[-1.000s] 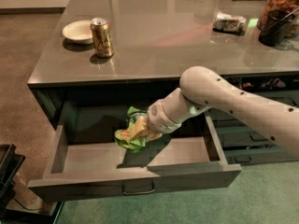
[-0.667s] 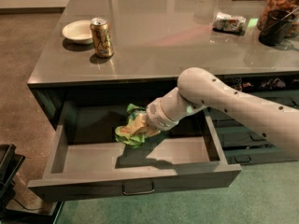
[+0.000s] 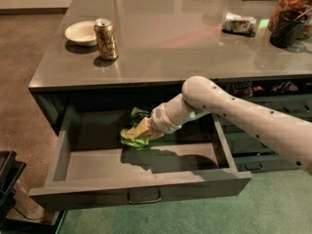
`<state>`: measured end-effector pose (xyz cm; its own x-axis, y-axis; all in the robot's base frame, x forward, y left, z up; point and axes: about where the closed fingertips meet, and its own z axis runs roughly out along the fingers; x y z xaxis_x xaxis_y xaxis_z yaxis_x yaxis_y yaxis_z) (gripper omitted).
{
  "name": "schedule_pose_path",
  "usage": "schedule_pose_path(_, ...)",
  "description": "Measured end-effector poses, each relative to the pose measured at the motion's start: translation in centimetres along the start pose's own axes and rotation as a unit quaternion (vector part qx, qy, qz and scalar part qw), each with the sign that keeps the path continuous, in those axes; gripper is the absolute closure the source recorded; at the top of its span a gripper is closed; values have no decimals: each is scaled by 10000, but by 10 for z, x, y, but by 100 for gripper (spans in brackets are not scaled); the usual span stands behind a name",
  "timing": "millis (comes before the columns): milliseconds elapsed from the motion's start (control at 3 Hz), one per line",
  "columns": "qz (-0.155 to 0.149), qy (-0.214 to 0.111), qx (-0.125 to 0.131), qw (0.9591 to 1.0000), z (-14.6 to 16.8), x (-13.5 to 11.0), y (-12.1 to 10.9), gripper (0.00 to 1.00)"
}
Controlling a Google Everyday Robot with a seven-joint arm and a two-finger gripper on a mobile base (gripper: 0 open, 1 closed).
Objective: Place green rice chip bag into top drawer
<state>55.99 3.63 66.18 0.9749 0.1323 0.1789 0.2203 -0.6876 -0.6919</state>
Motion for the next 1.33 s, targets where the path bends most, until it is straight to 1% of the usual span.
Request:
schedule_pose_path(333,8,-5,21,10000,2,1,2,82)
schedule_pose_path(1333,8,-6,21,10000,2,1,2,12)
